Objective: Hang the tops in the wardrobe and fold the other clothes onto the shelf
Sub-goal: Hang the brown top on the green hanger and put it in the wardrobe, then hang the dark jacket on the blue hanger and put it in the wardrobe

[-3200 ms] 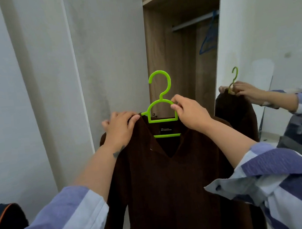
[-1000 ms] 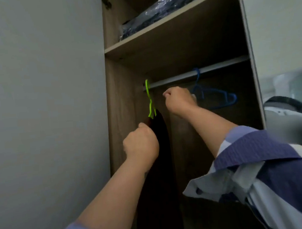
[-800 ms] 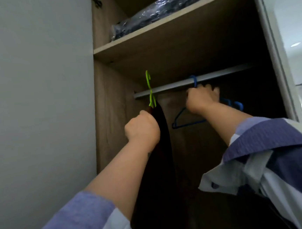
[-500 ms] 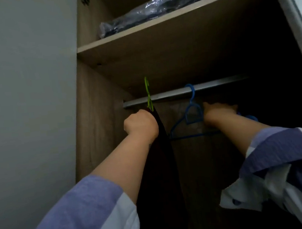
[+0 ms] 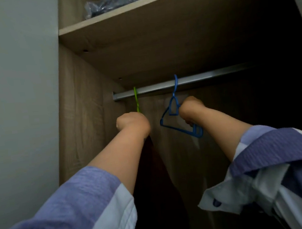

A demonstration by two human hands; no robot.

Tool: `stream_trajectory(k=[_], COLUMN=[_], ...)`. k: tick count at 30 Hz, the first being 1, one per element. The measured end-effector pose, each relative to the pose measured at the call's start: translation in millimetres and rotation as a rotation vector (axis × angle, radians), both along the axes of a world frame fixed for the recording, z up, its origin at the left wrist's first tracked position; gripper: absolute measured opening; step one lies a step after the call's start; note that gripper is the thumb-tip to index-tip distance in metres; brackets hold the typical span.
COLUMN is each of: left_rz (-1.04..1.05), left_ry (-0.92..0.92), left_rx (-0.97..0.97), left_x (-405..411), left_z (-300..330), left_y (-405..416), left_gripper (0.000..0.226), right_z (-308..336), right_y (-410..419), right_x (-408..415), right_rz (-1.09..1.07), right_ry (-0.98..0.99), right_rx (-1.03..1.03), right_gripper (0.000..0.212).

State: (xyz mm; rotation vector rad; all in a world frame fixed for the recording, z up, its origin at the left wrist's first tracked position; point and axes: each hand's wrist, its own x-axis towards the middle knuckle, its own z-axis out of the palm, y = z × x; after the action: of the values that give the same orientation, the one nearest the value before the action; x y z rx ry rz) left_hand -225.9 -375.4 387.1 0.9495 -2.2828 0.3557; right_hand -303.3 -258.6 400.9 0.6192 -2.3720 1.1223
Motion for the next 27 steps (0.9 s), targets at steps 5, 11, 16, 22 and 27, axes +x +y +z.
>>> stream_trajectory(k=[5,11,16,22,27], left_rz=[0.017,-0.021,0.010,-0.183,-0.256], left_ry=[0.000,0.152,0.163,0.074,0.198], left_rx=[0.007,-0.028,-0.178,-0.261,0.454], left_x=[5.3,9.4,14.8,4.9,12.6], left_z=[-2.6,-16.0,-48.7,-159.1,-254.5], left_y=[4.4,14.4,25.6,60.7,91.8], left_gripper=[0.030,0.026,0.059,0.062,0.059], right_z=[11.3,21.6,-24.3,-116.3,-193.1], right_y=[6.6,18.0,31.7,55.2,104.7], right_x=[18.1,33.1,37.0,54.4,87.0], right_rz=[0.048,0.119,0.130,0.126,0.292], right_ry=[-0.030,0.076,0.014,-0.084,-0.149], right_rx=[0.016,-0.009,-0.001,0.095,0.377], right_gripper=[0.017,0.035,0.034,0.046,0.043])
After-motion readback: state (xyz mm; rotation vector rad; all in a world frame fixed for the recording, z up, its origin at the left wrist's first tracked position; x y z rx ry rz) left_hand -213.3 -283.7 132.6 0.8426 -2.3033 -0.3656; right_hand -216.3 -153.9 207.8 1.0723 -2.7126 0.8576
